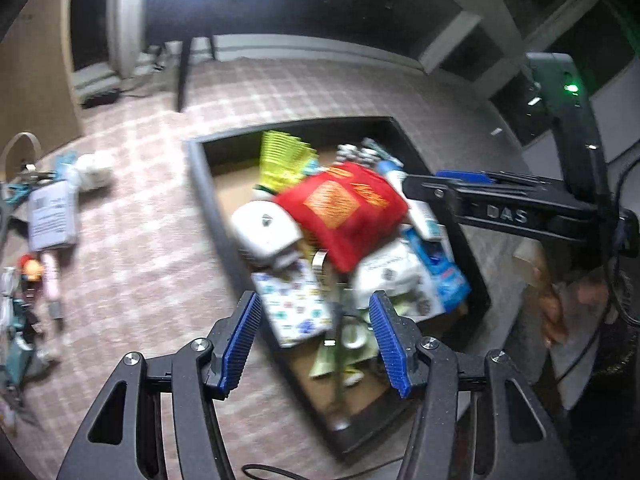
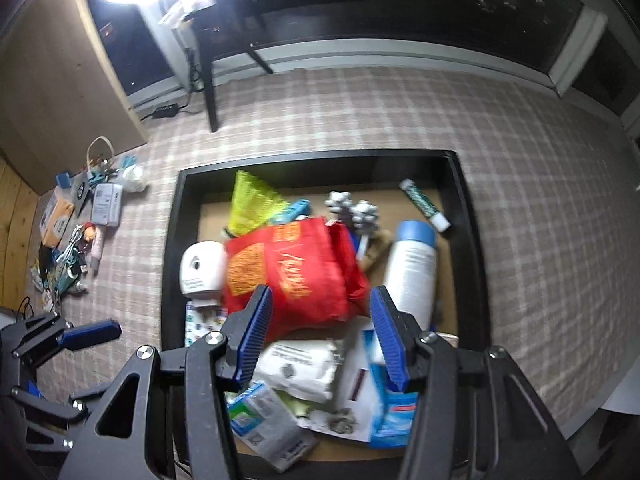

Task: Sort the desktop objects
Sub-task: 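Carry the lotion bottle and plastic piece into the tray and open both grippers, then grasp the white square power bank with right gripper while left grasps the white coiled cable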

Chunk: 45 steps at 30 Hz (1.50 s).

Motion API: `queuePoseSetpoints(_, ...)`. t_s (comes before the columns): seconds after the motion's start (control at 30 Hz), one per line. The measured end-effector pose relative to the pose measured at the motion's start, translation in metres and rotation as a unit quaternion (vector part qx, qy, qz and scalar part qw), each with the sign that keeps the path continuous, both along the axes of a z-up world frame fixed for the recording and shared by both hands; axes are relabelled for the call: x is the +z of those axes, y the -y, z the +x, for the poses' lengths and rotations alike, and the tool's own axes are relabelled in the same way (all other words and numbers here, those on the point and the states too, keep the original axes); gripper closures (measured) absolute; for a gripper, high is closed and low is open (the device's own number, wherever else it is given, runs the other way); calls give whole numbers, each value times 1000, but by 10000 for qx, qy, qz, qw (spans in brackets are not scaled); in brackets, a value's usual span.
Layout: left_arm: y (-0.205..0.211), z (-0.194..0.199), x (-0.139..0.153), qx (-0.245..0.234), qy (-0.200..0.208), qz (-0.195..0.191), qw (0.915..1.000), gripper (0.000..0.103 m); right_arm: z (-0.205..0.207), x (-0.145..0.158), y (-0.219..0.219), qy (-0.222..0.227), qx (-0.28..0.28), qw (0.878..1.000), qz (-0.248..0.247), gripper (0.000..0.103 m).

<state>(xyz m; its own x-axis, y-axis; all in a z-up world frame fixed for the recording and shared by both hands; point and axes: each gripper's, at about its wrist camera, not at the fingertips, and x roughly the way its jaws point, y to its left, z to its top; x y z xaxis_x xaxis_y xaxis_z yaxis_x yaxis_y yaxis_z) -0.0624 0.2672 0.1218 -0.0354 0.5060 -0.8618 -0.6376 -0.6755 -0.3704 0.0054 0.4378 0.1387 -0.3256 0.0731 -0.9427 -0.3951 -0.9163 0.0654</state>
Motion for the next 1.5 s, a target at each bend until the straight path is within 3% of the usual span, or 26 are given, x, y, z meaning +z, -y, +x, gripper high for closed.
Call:
queuePoseSetpoints(0.47,105,-64,-21,863,-259,-464,9949,50,-74,-2,94,-110,786,9966,-202,53)
queuePoseSetpoints(0.73,196,-124,-41,1711,71,-570,9836,54,-143,-13,174,-86,1422,9895,-261,46)
queuePoseSetpoints(0.9,234,-155,-59,1965,329,-661,9777,56,-184,-29,213,91,1614,9863,-323,46)
queuePoseSetpoints(1.23,244,-175,-92,1977,600,-820,9750,60,-235,-58,248,385,1548,9868,-263,45)
queuePoseSetpoints(1.5,237,-187,-102,1839,550,-1038,9759,64,-256,-74,247,526,1126,9902,-638,45)
